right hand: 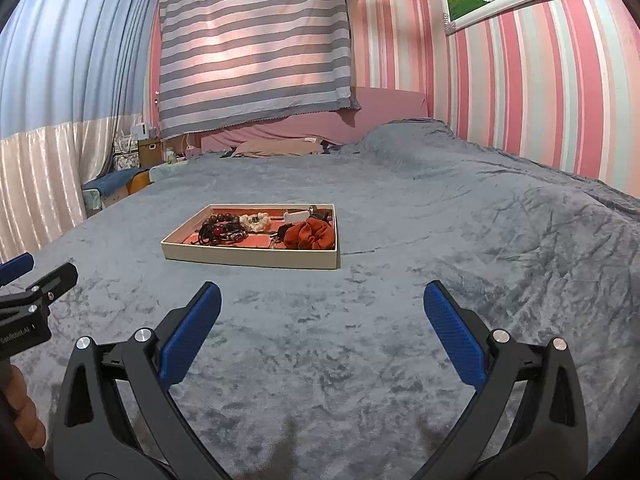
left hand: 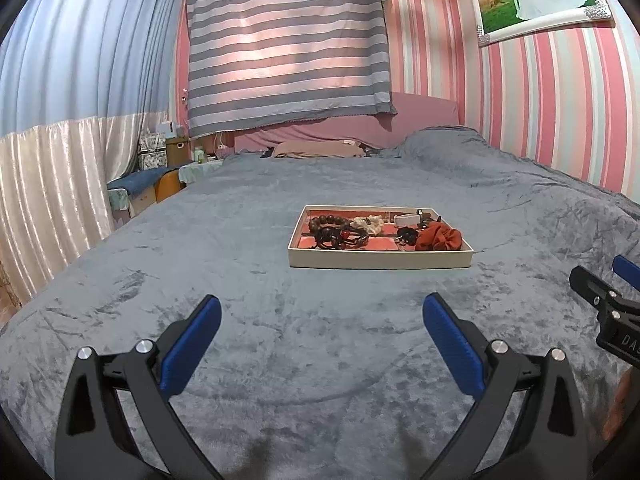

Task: Organize jewelry

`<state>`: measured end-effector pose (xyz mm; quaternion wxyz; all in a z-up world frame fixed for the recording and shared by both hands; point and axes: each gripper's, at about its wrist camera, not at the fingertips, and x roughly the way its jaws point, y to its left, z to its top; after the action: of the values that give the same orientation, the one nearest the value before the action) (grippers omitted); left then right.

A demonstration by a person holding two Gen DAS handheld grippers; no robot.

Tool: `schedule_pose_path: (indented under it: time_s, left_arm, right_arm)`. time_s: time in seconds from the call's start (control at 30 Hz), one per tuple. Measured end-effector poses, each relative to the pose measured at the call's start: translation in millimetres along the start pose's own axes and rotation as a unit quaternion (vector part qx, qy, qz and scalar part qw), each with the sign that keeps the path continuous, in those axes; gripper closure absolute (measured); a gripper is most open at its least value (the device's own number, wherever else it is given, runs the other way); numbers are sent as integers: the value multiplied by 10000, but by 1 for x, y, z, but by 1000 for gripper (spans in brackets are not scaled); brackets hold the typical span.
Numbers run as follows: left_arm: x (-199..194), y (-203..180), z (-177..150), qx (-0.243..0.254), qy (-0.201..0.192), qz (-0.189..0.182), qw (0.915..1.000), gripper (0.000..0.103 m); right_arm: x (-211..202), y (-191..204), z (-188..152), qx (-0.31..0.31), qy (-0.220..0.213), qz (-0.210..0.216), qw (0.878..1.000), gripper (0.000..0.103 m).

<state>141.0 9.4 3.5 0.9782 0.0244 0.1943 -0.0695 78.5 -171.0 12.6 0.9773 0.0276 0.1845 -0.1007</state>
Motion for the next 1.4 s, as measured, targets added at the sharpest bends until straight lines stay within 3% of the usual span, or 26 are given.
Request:
schedule_pose_path:
  time_s: [0.43, 1.4]
  left_arm:
    - [-5, 0, -1, -1, -109, 62, 9999, 5]
    - [-13, -2, 4, 28, -252, 41, 9997, 5]
  right_arm:
    - [-13, 6, 5, -53, -207, -17, 9998, 4]
    - [-14, 4, 5, -44, -198, -20, 9998, 4]
